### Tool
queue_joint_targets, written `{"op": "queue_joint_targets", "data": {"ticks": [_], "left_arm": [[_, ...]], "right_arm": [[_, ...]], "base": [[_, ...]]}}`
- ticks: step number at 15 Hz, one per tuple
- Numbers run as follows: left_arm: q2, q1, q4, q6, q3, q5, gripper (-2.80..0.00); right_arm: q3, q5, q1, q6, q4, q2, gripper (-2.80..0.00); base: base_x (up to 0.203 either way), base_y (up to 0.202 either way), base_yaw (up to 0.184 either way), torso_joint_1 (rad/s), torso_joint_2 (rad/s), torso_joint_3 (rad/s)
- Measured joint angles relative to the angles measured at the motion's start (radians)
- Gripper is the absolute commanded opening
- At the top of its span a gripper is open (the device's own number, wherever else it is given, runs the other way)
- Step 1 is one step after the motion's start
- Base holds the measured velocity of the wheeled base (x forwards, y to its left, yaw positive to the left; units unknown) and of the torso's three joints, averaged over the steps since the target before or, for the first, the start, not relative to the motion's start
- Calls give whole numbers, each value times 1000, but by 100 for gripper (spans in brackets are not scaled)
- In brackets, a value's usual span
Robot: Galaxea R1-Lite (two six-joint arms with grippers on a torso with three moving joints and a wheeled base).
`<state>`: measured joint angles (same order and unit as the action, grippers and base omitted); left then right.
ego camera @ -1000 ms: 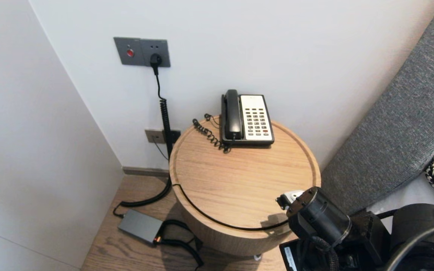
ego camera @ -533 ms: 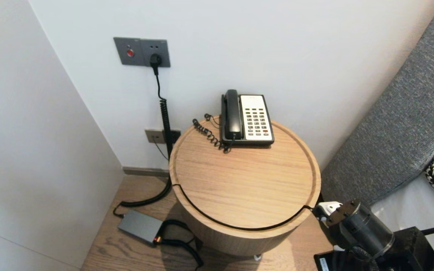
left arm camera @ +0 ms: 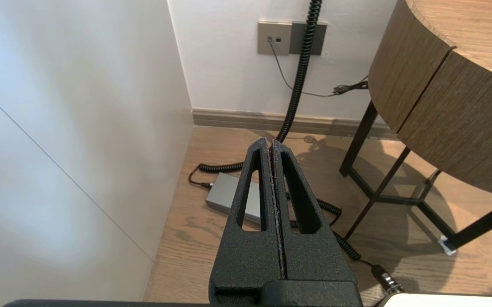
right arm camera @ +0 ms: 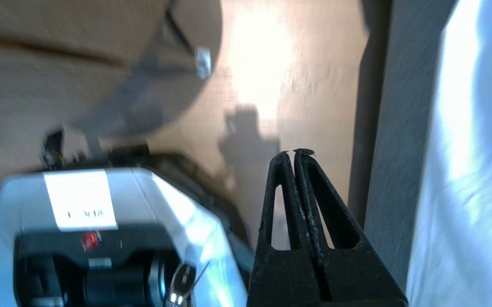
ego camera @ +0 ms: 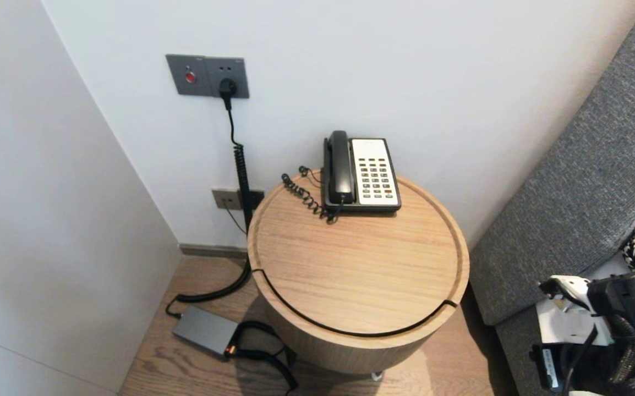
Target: Open the nightstand drawer
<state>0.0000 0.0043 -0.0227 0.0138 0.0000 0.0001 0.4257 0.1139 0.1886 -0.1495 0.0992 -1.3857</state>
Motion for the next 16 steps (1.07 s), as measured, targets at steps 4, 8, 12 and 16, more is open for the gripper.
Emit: {"op": "queue_joint_targets", "data": {"ticks": [4, 8, 12, 16], "left_arm": [[0, 0, 0, 0, 0, 1, -280], [0, 0, 0, 0, 0, 0, -280], [0, 0, 0, 0, 0, 0, -280], [0, 0, 0, 0, 0, 0, -280]], "right_arm": [[4, -15, -58, 44, -36, 187, -280], [-2, 35, -86, 45, -101, 390, -280], [-102, 202, -105, 44, -125, 565, -280], [-211, 322, -107, 44, -125, 702, -280]], "base": [[0, 0, 0, 0, 0, 0], [0, 0, 0, 0, 0, 0], [0, 0, 0, 0, 0, 0], [0, 0, 0, 0, 0, 0]]}}
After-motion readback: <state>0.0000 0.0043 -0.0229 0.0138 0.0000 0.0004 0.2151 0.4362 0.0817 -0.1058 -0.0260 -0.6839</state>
